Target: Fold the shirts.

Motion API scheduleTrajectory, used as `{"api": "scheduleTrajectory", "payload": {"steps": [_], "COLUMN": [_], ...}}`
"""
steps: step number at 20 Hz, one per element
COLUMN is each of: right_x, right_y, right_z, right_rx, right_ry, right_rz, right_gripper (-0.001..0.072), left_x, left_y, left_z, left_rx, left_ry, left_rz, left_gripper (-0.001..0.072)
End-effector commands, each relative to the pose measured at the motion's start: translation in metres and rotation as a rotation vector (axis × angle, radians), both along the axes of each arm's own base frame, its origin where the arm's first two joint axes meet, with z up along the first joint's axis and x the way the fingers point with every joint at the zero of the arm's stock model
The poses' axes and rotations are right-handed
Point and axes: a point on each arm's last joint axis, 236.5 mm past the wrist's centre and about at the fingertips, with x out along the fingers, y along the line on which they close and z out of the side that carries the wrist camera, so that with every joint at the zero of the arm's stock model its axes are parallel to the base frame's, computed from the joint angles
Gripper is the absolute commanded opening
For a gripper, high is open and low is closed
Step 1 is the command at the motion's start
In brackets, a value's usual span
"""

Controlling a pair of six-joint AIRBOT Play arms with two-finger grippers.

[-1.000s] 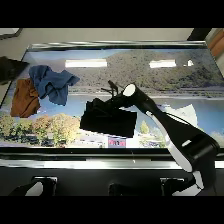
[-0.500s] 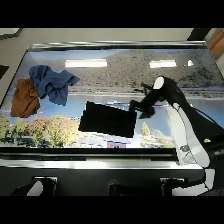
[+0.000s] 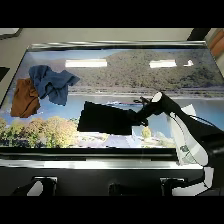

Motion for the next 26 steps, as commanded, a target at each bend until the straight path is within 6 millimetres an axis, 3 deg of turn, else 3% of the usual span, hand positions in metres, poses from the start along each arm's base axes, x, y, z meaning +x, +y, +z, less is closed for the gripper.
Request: {"api": "scheduleTrajectory", "payload": {"steps": [1,3,5,7,11,14,20,22,24,26], "right_x": [0.046,0.074,0.082,0.072,0.039,0.012,-0.04,-0.075,-0.118,-0.145], "right_y": [-0.009,-0.066,-0.136,-0.195,-0.274,-0.3,-0.328,-0.335,-0.355,-0.366], "right_z": [0.061,0.119,0.161,0.192,0.227,0.243,0.263,0.249,0.225,0.198], "right_rx": [0.078,0.034,-0.039,-0.088,-0.127,-0.14,-0.168,-0.249,-0.408,-0.487], "right_ry": [-0.217,-0.343,-0.39,-0.411,-0.407,-0.386,-0.316,-0.19,-0.016,0.106], "right_rz": [-0.03,-0.115,-0.236,-0.333,-0.557,-0.649,-0.797,-0.79,-0.791,-0.805], "right_gripper": [0.0039,0.0037,0.0036,0.0036,0.0037,0.0037,0.0037,0.0038,0.0038,0.0038], "left_x": [0.0,0.0,0.0,0.0,0.0,0.0,0.0,-0.001,-0.002,-0.002], "left_y": [0.0,0.0,0.0,0.0,0.0,0.0,0.0,0.0,-0.001,-0.001], "left_z": [0.0,0.0,0.0,0.0,0.0,0.0,0.001,0.001,0.002,0.002], "left_rx": [0.0,0.0,0.0,0.0,0.001,0.017,0.037,0.038,0.039,0.039], "left_ry": [-0.001,-0.001,-0.001,-0.001,-0.002,-0.007,-0.016,-0.018,-0.02,-0.02], "left_rz": [0.0,0.0,0.0,0.0,0.0,-0.007,-0.015,-0.015,-0.014,-0.015], "left_gripper": [0.0033,0.0033,0.0033,0.0033,0.0033,0.0033,0.0033,0.0033,0.0033,0.0033]}}
